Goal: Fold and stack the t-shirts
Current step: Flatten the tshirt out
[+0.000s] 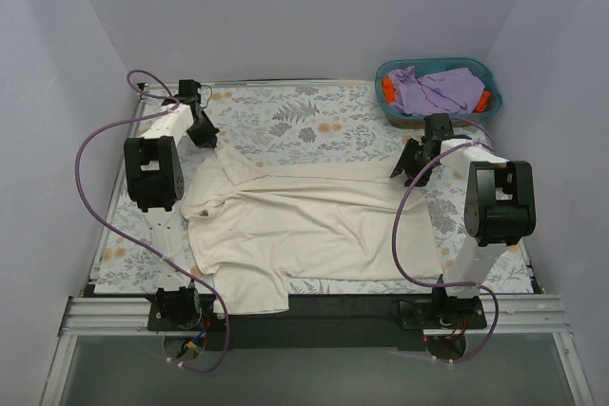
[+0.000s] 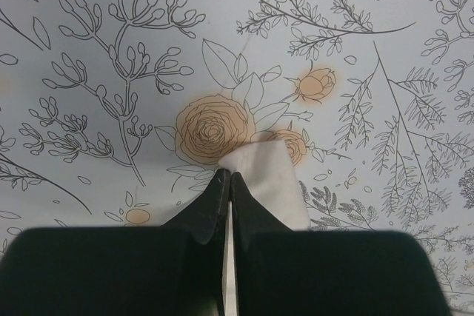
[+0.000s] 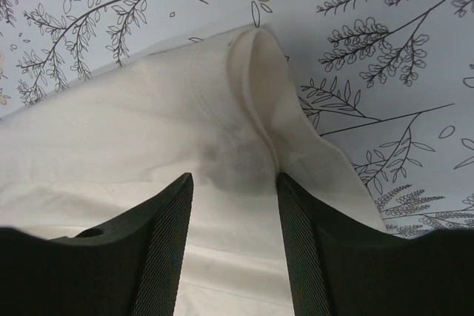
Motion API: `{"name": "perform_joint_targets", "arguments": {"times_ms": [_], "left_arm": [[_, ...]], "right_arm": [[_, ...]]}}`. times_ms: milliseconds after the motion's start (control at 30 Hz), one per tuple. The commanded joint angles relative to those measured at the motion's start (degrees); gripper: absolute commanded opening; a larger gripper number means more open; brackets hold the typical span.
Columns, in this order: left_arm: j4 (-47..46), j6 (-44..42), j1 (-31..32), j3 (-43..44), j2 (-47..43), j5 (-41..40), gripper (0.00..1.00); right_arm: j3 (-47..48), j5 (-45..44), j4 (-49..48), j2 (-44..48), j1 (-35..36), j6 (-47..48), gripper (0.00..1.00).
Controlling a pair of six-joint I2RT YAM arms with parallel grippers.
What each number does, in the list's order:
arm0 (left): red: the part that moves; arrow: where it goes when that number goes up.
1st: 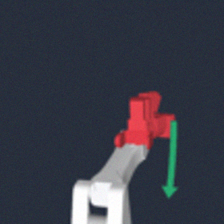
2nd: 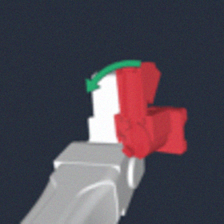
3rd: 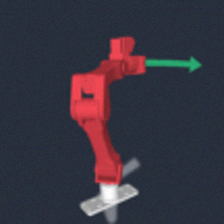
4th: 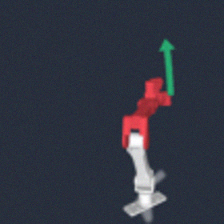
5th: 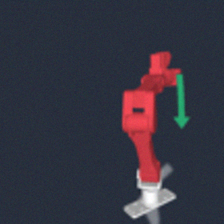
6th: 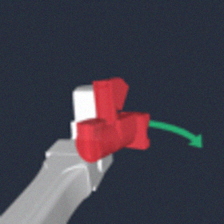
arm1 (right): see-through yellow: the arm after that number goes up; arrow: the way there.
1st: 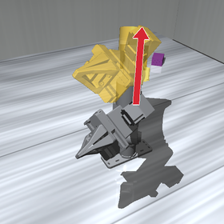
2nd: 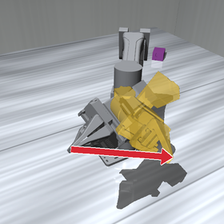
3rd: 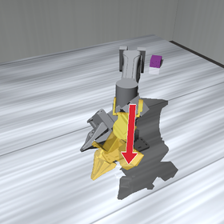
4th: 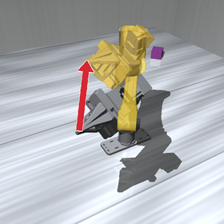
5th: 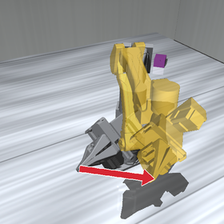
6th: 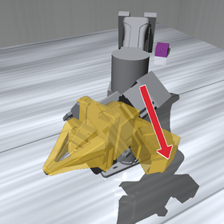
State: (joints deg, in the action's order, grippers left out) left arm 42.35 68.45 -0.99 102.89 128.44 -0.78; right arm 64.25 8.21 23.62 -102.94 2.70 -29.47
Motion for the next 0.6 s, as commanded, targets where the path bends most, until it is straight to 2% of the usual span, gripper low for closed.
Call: {"name": "perform_joint_targets", "arguments": {"times_ms": [0, 133, 233, 267, 300, 433, 567], "left_arm": [[0.7, 0.5, 0.2, 1.3, -6.0, 0.7, 0.0], [0.9, 0.5, 0.2, 1.3, -6.2, 0.7, 0.0], [1.2, 0.7, 0.2, 2.1, -6.4, 0.6, 0.0], [1.2, 0.8, 0.2, 2.5, -6.4, 0.7, 0.0], [1.5, 1.1, 0.2, 2.9, -6.4, 0.7, 0.0], [3.3, 2.3, 0.0, 8.2, -5.2, 2.6, 0.0], [5.2, 3.8, -0.8, 16.1, -3.3, 4.3, 0.0]], "right_arm": [[0.2, 1.9, -1.3, -1.0, -0.1, -0.8, 0.47], [0.4, 2.2, -1.3, -0.9, 0.0, -0.8, 0.42], [1.2, 2.1, -1.3, -0.4, -0.1, -0.5, 0.31], [1.8, 2.0, -1.3, -0.3, -0.1, -0.3, 0.23], [2.1, 2.0, -1.2, -0.1, -0.1, -0.3, 0.19], [5.2, 2.0, -0.9, -0.1, 0.0, 0.2, 0.02], [10.0, 1.8, 0.1, -0.9, -0.4, 1.1, 0.01]]}}
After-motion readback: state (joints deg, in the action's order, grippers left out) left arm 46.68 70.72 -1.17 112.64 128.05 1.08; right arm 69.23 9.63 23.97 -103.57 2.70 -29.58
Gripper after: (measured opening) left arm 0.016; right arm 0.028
